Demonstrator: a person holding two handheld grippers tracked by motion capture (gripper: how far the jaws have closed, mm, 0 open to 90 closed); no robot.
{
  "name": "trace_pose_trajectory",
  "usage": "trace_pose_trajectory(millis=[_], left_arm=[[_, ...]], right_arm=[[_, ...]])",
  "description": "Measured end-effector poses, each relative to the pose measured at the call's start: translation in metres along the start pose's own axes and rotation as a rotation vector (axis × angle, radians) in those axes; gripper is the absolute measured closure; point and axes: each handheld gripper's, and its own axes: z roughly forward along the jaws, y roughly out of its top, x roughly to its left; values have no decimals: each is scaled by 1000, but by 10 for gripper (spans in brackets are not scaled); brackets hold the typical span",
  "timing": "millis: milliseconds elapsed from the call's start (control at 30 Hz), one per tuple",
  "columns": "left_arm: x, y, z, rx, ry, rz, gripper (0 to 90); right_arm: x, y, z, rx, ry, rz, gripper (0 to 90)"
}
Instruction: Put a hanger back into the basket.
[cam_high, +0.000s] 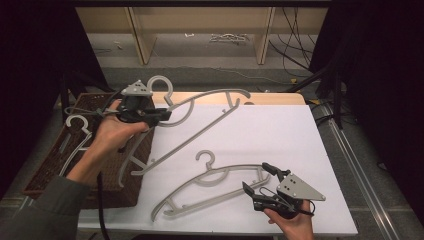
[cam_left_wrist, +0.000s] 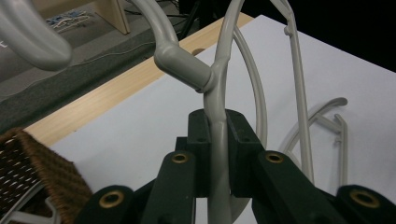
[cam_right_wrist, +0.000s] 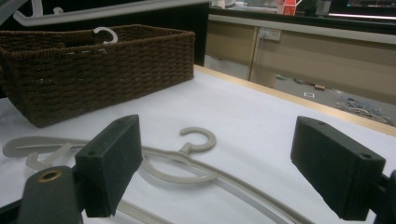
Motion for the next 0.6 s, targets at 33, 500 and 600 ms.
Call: trace_pose_trajectory(millis=[33, 500, 600], left_arm=[[0, 0, 0, 0, 0, 0, 818], [73, -32, -45, -46, 217, -39, 818], [86, -41, -49, -72, 243, -65, 818]], right_arm=[[0, 0, 0, 0, 0, 0, 175], [0, 0, 0, 0, -8, -2, 176], [-1, 0, 1, -5, -11, -19, 175]])
